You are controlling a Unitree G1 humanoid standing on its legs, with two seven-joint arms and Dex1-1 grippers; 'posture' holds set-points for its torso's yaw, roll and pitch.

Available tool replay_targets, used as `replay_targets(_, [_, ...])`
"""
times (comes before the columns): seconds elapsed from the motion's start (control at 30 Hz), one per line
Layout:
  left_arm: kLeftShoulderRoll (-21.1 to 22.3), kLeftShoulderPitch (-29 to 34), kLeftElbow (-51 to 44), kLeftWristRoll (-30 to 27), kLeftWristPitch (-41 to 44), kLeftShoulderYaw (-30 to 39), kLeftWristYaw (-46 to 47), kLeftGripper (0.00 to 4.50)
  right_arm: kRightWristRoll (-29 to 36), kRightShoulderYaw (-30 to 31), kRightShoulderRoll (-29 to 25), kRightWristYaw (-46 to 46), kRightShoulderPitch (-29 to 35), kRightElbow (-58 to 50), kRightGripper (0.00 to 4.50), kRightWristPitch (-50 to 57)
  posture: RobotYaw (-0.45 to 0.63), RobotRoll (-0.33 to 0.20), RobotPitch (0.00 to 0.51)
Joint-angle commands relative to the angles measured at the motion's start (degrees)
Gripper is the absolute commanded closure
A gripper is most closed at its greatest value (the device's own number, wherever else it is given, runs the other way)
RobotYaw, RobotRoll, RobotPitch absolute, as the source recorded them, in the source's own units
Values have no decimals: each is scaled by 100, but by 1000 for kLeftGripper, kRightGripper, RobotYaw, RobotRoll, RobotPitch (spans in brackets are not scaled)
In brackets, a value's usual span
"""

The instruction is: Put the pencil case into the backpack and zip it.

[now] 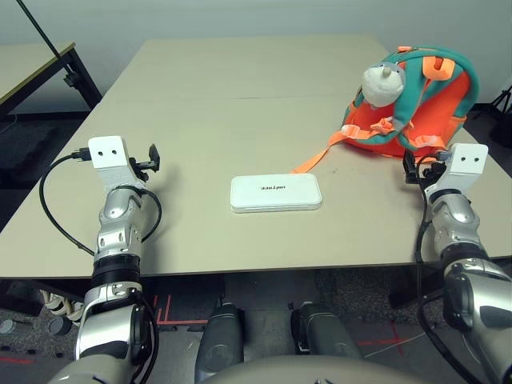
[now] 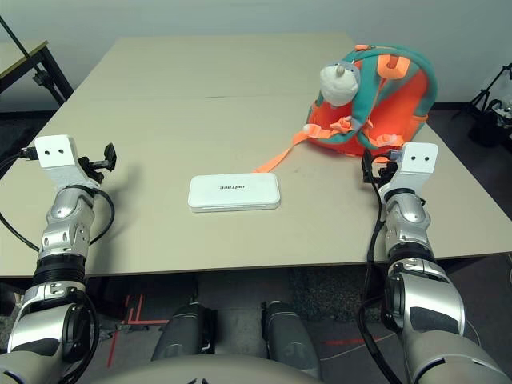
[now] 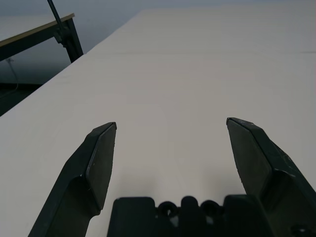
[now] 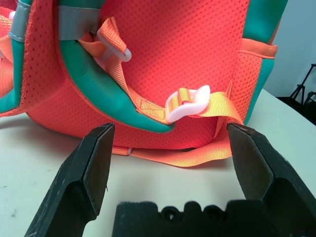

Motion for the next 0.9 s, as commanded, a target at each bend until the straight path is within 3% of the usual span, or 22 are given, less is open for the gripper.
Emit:
replay_targets(0.03, [-7,-49,-56,-79,169,15,-84,42,18,-13,-29,19,22,-124,0,-12,-3,0,29])
replay_targets(0.23, [258,-415,-134,-672,637,69,-1087,42,279,-29,-201,632,478,-1113,0,394,-44,0,21])
replay_targets(0.4, [707,-684,-173,-641,1371,40,-1241,42,883,117,-494,1682,1566,-3438,0,1822,-88,0,19])
replay_targets(0.47, [856,-748,-244,-1028,1860,1,-1959,0,1081,199,-636,1926,1951,-4317,617,2482,-98,0,16])
replay_targets(0.6, [1029,-1016,-304,-1391,2508,37,-2532,0,1259,570,-956,2448,2416,-5673,2129,3587,-137,0,30])
replay_targets(0.8, [1165,-1507,-305,-2139,4073,-129,-3571,0,971,1206,-1081,2818,2166,-6257,4471,4055,-114,0,33])
replay_targets(0.9, [1260,-1632,-270,-2378,4795,-285,-4044,0,740,1578,-1084,3018,1904,-6192,4471,4031,-99,0,32])
